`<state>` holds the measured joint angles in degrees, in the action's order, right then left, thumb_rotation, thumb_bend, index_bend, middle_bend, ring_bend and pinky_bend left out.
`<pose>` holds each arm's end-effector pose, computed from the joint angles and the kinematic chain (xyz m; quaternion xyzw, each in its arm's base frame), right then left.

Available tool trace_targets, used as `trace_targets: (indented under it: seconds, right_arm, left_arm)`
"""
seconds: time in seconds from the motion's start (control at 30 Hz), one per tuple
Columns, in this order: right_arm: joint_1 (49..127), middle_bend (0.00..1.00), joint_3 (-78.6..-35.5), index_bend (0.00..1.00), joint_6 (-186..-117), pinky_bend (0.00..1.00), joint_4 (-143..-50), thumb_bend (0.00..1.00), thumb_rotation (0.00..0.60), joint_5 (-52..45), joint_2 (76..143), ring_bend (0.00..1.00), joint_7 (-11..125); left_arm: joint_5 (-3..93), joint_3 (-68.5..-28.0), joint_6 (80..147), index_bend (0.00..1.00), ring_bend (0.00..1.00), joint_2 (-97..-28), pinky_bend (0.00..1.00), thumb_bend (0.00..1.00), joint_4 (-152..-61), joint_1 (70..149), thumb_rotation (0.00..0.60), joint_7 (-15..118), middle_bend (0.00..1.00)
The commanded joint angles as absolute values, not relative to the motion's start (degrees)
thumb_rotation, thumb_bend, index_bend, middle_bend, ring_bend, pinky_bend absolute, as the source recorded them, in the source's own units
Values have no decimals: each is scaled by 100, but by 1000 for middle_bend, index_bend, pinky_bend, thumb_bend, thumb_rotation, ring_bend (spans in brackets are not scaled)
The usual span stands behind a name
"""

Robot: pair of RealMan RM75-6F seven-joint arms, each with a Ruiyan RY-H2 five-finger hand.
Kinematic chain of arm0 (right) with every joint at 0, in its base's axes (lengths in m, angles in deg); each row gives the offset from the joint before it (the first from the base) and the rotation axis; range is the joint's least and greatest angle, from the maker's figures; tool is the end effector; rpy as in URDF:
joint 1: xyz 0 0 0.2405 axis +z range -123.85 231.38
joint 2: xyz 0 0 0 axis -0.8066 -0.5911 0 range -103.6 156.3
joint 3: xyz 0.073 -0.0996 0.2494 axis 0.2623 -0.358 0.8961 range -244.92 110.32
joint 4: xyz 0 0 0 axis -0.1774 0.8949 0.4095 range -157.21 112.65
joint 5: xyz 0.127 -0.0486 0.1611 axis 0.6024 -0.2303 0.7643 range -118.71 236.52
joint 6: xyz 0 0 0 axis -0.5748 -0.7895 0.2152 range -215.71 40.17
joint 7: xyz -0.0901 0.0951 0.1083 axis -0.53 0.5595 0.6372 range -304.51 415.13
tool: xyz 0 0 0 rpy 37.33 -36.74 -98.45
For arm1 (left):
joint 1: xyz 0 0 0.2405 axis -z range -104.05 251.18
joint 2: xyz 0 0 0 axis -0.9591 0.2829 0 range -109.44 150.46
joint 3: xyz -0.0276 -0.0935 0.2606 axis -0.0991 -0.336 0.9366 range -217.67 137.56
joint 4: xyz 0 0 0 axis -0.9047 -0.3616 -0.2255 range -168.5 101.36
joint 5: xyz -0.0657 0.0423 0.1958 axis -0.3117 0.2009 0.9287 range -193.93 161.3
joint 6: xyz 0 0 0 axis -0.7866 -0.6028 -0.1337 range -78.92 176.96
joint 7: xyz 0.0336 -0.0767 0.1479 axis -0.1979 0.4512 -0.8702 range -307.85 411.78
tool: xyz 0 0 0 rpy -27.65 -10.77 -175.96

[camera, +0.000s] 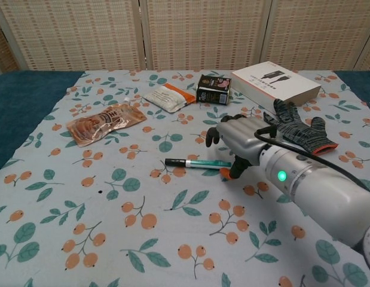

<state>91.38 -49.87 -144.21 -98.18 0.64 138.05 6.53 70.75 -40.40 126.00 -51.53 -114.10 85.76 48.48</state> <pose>-0.1247 -0.3462 -0.1290 0.7570 -0.3495 0.3035 0.4612 -0.3426 0.2447 0.1100 -0.6787 -0.3536 -0.3333 0.5506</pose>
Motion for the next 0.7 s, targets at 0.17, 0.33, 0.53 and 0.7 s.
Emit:
trace_targets:
  seconds: [0.17,0.33,0.53,0.7]
  right_arm:
    - [9357,311,-5042,373,-14571,0,-9408,239,600,121,14129,22,842]
    - [9445,359,-5100,445,-14683,0,-9379,244,600,173,14196,61,762]
    - [9495,365,-5156,458,-14809,0,-9463,247,600,336,14192,69,549]
    - [9533,365,-5189,460,-14863,0,-9549,248,600,478,14163,69,422]
  left_arm:
    - [7009,-4053,12556,0,0,-5097,54,399,-11438,8582,600,4920,0]
    - [7030,-4048,12571,0,0,-5067,54,399,-11469,8585,600,4957,0]
    - [7039,-4030,12563,0,0,-5043,54,399,-11479,8586,600,4981,0]
    - [7012,-4040,12557,0,0,-5030,54,398,-11494,8587,600,4990,0]
